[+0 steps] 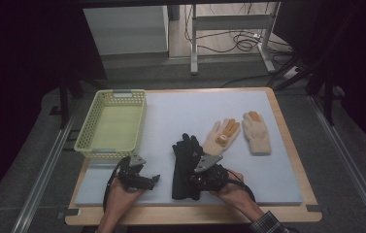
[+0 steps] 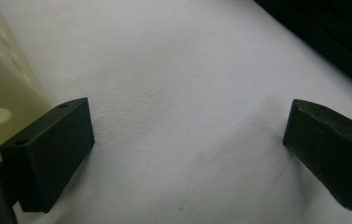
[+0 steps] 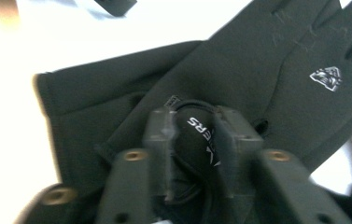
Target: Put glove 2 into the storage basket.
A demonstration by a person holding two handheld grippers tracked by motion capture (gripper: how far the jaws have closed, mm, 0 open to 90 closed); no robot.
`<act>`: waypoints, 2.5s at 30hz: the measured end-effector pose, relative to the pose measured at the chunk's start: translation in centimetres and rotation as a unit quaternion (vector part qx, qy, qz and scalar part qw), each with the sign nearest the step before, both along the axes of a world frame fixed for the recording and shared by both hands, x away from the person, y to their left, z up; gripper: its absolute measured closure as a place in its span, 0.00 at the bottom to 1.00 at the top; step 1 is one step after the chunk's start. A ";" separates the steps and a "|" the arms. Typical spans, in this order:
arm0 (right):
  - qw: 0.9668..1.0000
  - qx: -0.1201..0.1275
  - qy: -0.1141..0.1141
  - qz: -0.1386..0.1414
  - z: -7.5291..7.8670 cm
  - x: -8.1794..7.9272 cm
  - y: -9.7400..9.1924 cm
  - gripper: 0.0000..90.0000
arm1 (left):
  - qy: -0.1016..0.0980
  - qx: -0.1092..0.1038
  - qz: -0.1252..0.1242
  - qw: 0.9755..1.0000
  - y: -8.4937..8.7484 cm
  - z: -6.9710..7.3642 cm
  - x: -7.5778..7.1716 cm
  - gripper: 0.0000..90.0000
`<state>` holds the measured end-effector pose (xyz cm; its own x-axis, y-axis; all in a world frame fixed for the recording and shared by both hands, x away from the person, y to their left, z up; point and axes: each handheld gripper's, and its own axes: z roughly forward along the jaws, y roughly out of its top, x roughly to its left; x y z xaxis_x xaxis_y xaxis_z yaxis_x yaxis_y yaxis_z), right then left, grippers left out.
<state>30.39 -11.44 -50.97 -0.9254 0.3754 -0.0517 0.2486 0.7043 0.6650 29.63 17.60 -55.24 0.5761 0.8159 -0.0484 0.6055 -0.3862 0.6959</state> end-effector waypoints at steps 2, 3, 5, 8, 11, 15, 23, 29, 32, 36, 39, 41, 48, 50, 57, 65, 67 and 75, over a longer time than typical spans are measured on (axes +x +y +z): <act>1.000 -0.006 -0.003 -0.021 1.0 -0.3 0.1 0.99 | 0.000 -0.001 0.000 1.000 0.0 0.0 0.0 0.02; 1.000 -0.006 -0.003 -0.021 1.0 -0.3 0.1 0.99 | 0.000 -0.001 0.000 1.000 0.0 0.0 0.0 0.02; 0.999 -0.001 -0.005 -0.031 1.6 -0.3 0.1 0.99 | -0.001 -0.002 0.001 1.000 0.0 0.0 0.0 0.02; 0.999 0.029 0.008 -0.034 2.9 -0.3 0.4 0.99 | 0.001 0.000 -0.001 1.000 0.0 0.0 0.0 0.02; 0.999 0.024 -0.016 -0.042 3.9 -0.3 1.4 0.98 | 0.001 0.000 -0.001 1.000 0.0 0.0 0.0 0.02; 0.996 0.035 -0.019 -0.086 3.3 1.7 0.3 0.84 | -0.001 -0.001 0.001 1.000 0.0 0.0 0.0 0.02; 0.985 0.072 0.052 -0.149 0.7 3.7 -4.2 0.59 | 0.000 0.000 0.000 1.000 0.0 0.0 0.0 0.02; 0.982 0.080 0.103 -0.134 -0.8 2.8 -5.3 0.63 | 0.000 -0.001 0.000 1.000 0.0 0.0 0.0 0.02; 0.983 0.067 0.097 -0.138 -1.6 2.3 -5.2 0.93 | 0.000 0.000 0.000 1.000 0.0 0.0 0.0 0.02; 0.984 0.066 0.095 -0.136 -0.7 1.9 -5.2 0.96 | 0.000 0.002 -0.001 1.000 0.0 0.0 0.0 0.02; 0.982 0.092 0.109 -0.123 0.7 1.0 -5.2 0.96 | 0.000 0.000 0.000 1.000 0.0 0.0 0.0 0.02; 0.982 0.096 0.123 -0.103 1.5 0.4 -5.0 0.96 | 0.000 -0.001 0.000 1.000 0.0 0.0 0.0 0.02; 0.991 0.070 0.056 -0.101 2.0 0.7 -3.8 0.70 | 0.000 -0.001 0.000 1.000 0.0 0.0 0.0 0.02; 0.991 0.074 0.041 -0.107 1.8 2.0 -3.4 0.69 | -0.001 -0.003 0.002 1.000 0.0 0.0 0.0 0.02; 0.994 0.084 0.058 -0.039 1.4 1.6 -0.2 0.60 | 0.000 0.001 -0.002 1.000 0.0 0.0 0.0 0.02; 0.995 0.073 0.072 0.015 1.2 -1.5 0.7 0.57 | -0.001 -0.001 0.000 1.000 0.0 0.0 0.0 0.02; 0.996 0.051 0.061 0.028 0.5 -1.9 1.3 0.57 | 0.000 0.000 0.000 1.000 0.0 0.0 0.0 0.02; 1.000 0.004 -0.013 0.028 -0.5 -2.9 2.1 0.93 | 0.000 0.002 -0.001 1.000 0.0 0.0 0.0 0.02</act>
<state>27.54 -9.32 -51.50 -0.9433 0.3238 -0.0733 0.1919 0.7118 0.6756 29.64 17.63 -55.23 0.5785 0.8144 -0.0461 0.6047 -0.3902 0.6943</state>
